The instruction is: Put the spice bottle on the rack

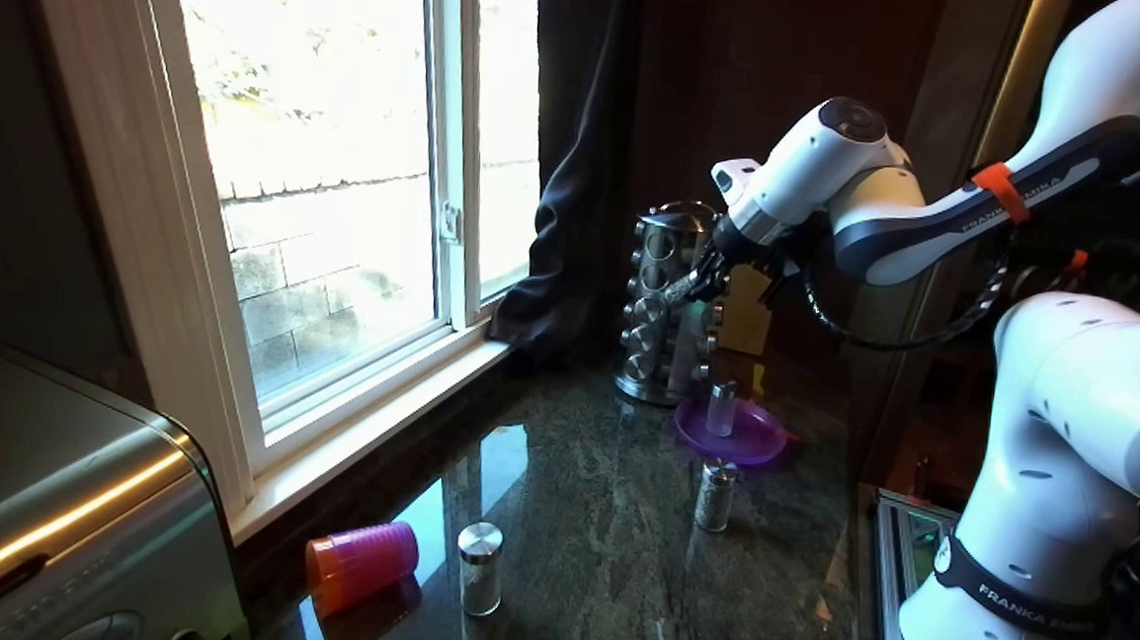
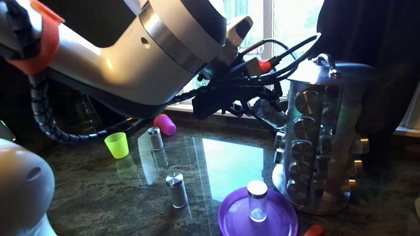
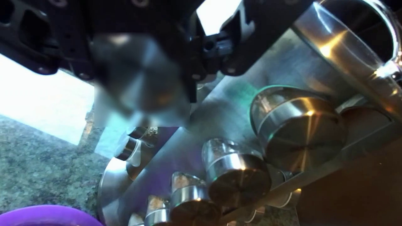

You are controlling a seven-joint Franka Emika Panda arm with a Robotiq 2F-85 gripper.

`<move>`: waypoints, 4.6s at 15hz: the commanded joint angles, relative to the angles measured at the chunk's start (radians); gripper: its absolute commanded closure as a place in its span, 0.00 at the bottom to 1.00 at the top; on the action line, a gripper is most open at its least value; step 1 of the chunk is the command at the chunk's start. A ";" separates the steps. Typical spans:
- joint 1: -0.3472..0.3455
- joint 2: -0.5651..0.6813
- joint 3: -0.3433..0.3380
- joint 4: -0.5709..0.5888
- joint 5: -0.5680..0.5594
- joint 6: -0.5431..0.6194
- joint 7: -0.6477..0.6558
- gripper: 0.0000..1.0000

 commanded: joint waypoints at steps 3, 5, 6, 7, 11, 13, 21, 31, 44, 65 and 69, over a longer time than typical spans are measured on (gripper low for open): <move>0.022 0.007 -0.068 -0.001 -0.176 0.046 0.107 0.76; 0.022 0.014 -0.080 -0.001 -0.206 0.085 0.120 0.76; 0.018 0.017 -0.082 -0.001 -0.230 0.109 0.135 0.76; 0.002 0.017 -0.069 -0.001 -0.270 0.115 0.168 0.76; -0.071 0.028 -0.025 0.000 -0.410 0.133 0.287 0.76; -0.107 0.043 -0.003 -0.001 -0.449 0.181 0.327 0.76; -0.241 0.073 0.295 -0.004 -0.690 0.136 0.671 0.76; -0.365 0.223 0.969 -0.004 -0.212 -0.500 0.650 0.76; -0.187 0.257 0.862 0.009 -0.089 -0.660 0.604 0.76; -0.143 0.484 0.839 0.227 0.064 -0.760 0.631 0.76; -0.148 0.532 0.838 0.276 0.062 -0.813 0.680 0.76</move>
